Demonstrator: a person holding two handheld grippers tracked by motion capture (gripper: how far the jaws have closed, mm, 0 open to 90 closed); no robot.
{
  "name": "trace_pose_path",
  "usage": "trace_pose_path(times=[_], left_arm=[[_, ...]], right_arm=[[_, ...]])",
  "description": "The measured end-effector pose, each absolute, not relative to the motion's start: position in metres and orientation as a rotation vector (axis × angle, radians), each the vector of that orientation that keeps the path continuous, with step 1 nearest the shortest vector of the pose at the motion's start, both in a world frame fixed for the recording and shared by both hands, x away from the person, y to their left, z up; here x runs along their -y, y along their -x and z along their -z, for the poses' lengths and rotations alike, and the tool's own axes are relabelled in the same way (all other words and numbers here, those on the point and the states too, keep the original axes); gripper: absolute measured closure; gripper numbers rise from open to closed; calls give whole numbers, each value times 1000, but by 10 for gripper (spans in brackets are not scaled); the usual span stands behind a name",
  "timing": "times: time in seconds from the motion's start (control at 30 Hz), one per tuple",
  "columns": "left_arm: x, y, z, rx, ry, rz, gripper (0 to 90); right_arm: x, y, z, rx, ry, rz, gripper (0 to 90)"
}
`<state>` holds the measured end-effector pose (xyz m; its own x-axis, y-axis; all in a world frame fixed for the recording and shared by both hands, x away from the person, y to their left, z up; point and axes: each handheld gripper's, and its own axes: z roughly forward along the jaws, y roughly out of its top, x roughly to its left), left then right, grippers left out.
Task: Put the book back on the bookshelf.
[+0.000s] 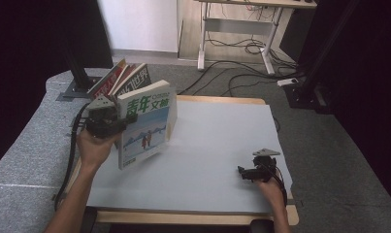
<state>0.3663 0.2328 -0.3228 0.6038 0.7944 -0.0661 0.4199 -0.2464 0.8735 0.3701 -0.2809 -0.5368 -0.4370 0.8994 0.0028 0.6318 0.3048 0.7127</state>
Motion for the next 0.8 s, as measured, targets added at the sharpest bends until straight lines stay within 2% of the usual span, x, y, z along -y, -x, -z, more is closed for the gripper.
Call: trace_pose_path(times=[0.33, 0.8], left_arm=[[-240, -372, 319, -1026, -1838, -508, 743], [-223, -394, 318, -1075, -1814, -542, 743]], right_arm=[[281, -370, 537, -2180, -1366, -916, 0], [281, -370, 537, -2180, -1365, -916, 0]])
